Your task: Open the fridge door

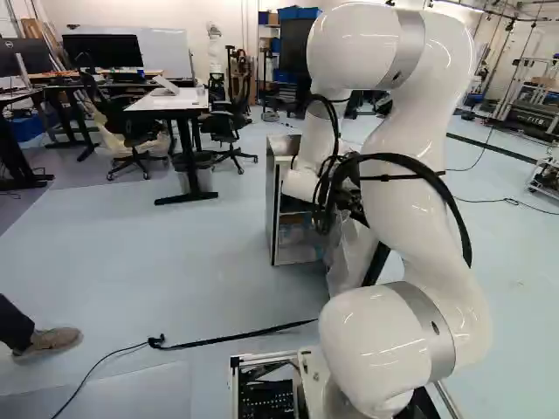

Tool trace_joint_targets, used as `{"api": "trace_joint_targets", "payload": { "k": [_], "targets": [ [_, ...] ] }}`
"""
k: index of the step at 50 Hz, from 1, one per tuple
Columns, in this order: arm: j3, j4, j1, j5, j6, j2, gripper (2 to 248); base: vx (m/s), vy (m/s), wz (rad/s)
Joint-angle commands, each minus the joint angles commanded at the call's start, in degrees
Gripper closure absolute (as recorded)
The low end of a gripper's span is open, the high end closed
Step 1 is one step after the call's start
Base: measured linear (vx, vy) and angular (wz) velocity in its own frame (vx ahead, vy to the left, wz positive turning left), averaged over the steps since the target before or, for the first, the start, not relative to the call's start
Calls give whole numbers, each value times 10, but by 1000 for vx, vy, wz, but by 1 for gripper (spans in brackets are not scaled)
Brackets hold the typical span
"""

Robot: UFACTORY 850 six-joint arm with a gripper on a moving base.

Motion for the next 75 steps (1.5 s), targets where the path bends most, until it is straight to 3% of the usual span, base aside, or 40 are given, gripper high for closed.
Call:
{"api": "trace_joint_targets", "payload": {
  "k": [32,75],
  "targets": [
    [-81,40,-105,-30,0,-34,3,0,0,0],
    [-193,93,-221,-61,0,-83,3,0,0,0]
  ]
}}
